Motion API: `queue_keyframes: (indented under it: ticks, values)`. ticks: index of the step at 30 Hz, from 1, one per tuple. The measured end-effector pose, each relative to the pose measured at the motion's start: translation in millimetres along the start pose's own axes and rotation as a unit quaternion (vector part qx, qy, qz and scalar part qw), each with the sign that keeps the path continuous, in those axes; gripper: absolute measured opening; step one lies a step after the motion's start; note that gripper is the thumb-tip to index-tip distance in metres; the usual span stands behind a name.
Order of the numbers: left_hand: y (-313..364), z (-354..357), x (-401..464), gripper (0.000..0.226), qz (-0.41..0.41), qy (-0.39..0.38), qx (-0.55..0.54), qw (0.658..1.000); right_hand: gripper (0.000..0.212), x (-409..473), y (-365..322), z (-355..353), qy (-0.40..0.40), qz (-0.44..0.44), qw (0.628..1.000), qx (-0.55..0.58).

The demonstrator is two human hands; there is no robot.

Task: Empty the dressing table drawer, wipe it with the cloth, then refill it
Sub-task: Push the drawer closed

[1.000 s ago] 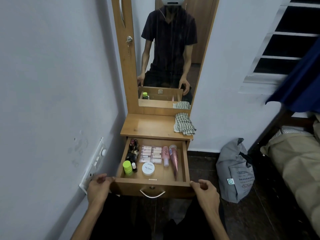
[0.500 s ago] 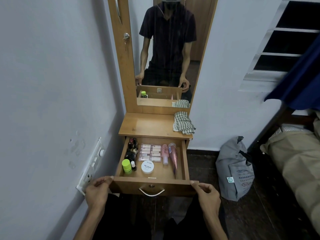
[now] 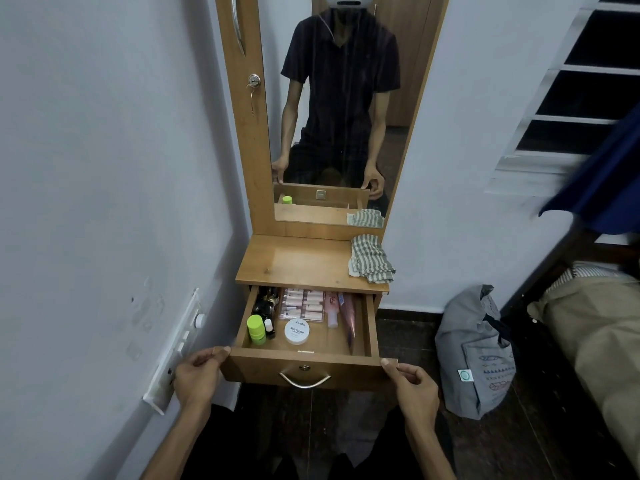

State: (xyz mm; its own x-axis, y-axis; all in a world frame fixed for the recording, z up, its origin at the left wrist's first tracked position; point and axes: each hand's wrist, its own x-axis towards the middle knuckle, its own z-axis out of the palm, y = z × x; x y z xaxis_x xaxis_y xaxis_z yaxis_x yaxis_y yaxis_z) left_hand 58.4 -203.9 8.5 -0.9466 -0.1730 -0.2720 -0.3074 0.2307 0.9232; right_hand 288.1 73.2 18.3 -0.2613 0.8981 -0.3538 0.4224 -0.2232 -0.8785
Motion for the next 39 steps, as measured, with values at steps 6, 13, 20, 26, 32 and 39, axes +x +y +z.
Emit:
queue_keyframes:
  ticks: [6,13,20,26,32,39]
  values:
    - [11,21,18,0.017,-0.011,-0.007,-0.028,1.000,0.049,25,2,18,0.002,0.046,0.999,0.030]
    - [27,55,35,0.026,-0.047,0.007,-0.090,0.995,0.037,59,-13,42,-0.006,0.049,0.996,0.079]
    - [41,78,42,0.025,-0.080,-0.030,-0.167,0.982,0.035,83,-36,63,-0.011,0.066,0.990,0.124]
    - [60,90,36,0.028,-0.099,-0.087,-0.227,0.965,0.041,88,-50,77,-0.051,0.083,0.977,0.189]
    - [76,99,32,0.051,-0.090,-0.158,-0.234,0.955,0.064,88,-73,87,-0.109,0.094,0.963,0.226]
    - [91,111,32,0.057,-0.102,-0.203,-0.248,0.942,0.084,97,-97,103,-0.145,0.103,0.955,0.238]
